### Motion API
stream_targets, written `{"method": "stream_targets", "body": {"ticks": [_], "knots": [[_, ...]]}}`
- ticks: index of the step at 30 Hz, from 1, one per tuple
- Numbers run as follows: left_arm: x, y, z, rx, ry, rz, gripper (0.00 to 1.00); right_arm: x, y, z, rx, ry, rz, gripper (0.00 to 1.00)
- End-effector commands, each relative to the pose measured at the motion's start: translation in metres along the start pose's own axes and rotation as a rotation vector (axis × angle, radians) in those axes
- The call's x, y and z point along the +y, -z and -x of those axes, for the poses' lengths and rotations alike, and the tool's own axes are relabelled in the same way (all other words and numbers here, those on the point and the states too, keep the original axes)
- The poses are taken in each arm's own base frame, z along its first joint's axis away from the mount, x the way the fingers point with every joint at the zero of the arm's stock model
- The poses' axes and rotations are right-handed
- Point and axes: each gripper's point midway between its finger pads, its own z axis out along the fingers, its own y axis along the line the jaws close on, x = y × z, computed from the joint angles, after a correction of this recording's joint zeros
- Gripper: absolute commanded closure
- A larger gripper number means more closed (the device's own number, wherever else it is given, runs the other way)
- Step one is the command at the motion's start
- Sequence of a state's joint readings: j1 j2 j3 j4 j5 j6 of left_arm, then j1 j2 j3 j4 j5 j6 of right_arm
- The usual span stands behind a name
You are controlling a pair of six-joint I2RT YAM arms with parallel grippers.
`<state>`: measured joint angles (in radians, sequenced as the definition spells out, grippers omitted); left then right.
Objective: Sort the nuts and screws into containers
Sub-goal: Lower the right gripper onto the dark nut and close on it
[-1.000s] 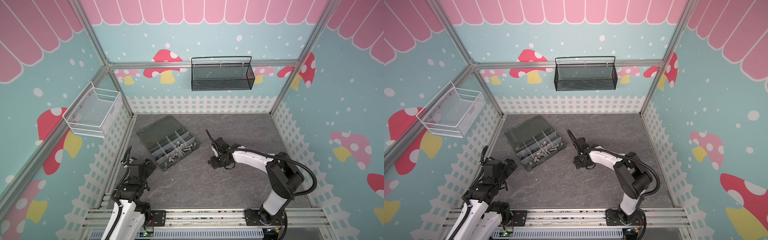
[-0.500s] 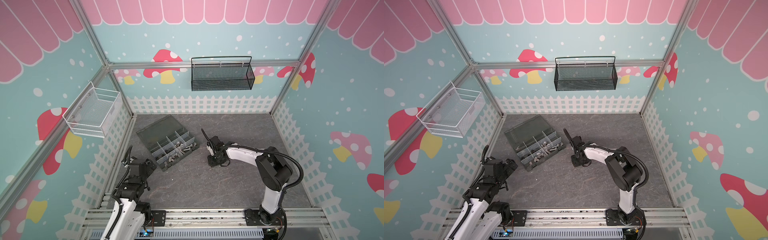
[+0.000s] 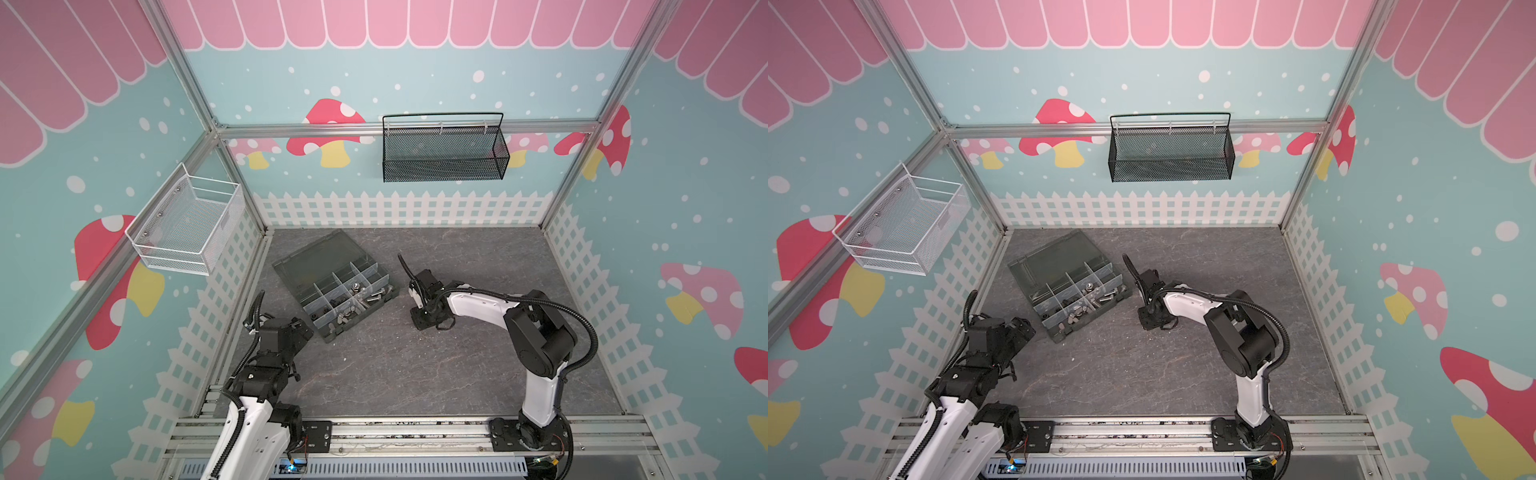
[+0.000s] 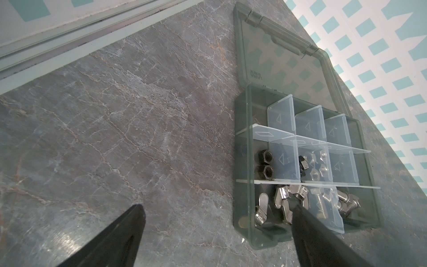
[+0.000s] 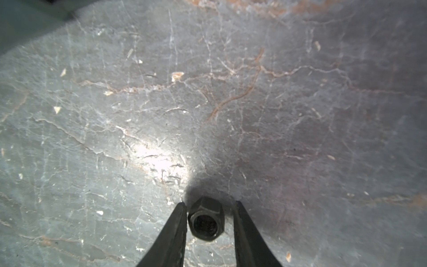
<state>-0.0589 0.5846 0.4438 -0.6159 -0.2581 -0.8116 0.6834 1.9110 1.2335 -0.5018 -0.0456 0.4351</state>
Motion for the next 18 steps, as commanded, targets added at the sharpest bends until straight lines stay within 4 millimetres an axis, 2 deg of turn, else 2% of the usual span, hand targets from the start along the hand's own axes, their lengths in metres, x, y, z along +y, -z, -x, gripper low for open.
{"method": "stream_targets", "body": {"ticks": [1, 5, 12, 18], "knots": [[-0.007, 0.005, 0.011, -0.03, 0.019, -0.019, 0.0, -0.003, -0.016, -0.037, 0.133, 0.027, -0.055, 0.65], [-0.007, 0.005, 0.01, -0.028, 0.02, -0.021, 0.0, 0.0, -0.02, -0.042, 0.155, 0.051, -0.072, 0.67], [-0.006, 0.006, 0.01, -0.031, 0.02, -0.021, 0.0, 0.002, -0.026, -0.038, 0.148, 0.053, -0.068, 0.8], [-0.004, 0.007, 0.01, -0.035, 0.018, -0.018, 0.0, 0.018, -0.012, -0.012, 0.054, 0.066, -0.034, 0.9]]}}
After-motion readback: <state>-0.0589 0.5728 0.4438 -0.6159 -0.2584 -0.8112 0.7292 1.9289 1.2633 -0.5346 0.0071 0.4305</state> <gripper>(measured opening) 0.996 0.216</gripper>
